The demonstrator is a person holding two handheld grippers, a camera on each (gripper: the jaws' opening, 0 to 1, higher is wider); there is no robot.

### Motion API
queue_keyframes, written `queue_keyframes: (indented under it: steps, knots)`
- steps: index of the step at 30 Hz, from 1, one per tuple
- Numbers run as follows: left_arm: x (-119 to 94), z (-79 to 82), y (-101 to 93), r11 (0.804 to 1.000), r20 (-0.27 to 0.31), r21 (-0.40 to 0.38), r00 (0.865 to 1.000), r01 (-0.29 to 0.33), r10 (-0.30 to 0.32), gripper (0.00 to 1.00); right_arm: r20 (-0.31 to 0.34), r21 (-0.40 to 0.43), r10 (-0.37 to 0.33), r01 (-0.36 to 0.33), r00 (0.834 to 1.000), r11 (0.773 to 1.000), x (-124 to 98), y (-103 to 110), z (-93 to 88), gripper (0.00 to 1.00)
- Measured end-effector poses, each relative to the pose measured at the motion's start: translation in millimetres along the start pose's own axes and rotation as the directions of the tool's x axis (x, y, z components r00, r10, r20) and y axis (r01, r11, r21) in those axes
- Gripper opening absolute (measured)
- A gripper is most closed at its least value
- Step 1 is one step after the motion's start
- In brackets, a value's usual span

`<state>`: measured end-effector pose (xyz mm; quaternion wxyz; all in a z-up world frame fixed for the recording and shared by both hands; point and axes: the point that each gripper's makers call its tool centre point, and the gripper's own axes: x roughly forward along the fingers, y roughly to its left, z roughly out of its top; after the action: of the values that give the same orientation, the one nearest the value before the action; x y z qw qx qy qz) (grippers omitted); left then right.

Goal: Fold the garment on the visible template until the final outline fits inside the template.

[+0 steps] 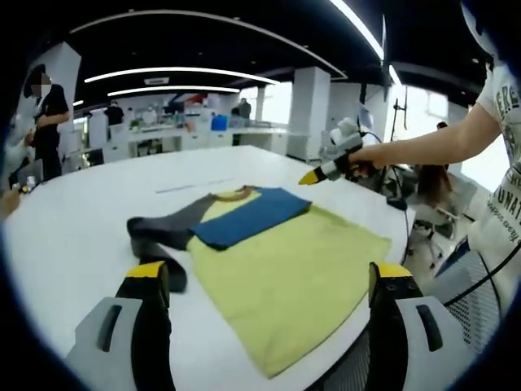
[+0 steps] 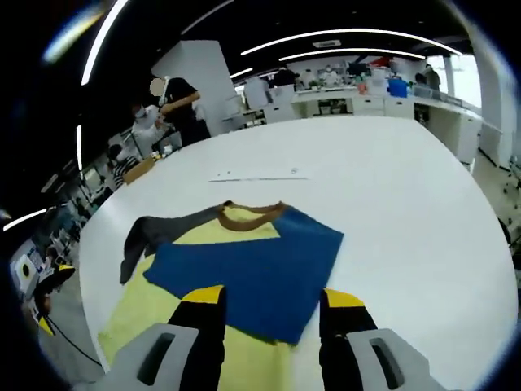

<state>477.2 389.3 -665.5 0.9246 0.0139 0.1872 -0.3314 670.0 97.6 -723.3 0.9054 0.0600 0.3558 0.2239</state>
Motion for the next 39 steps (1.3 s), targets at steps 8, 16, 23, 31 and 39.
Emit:
queue_keyframes:
  steps: [8,16,23,31,39]
  knots:
    - [-0.7,-4.1,0.0,1.0,-0.014,-0.003,1.0,-0.004,0.004,0.99,-0.019,-0.009,0.007,-0.007,1.0,1.0,-16.3,2.1,-27.6,0.29]
    - [-1.4,-3.4,0.4,1.0,-0.014,-0.005,1.0,-0.012,0.012,0.99,-0.058,-0.115,-0.021,0.014,0.998,0.993,-18.1,-3.9,-40.7,0.19]
    - [-2.3,-4.9,2.1,1.0,-0.017,-0.009,1.0,-0.016,0.015,0.99,-0.109,-0.151,-0.028,0.011,0.994,0.989,-12.1,-10.9,-55.2,0.16]
    - [-3.2,-5.8,4.0,1.0,-0.023,-0.006,1.0,-0.02,0.02,0.99,-0.133,-0.154,-0.007,-0.014,0.991,0.988,-3.2,-9.0,-64.1,0.13]
    - [-3.7,-5.5,0.4,1.0,-0.027,-0.009,0.999,-0.025,0.025,0.99,-0.135,-0.151,0.011,-0.031,0.991,0.988,5.0,-1.0,-65.1,0.08]
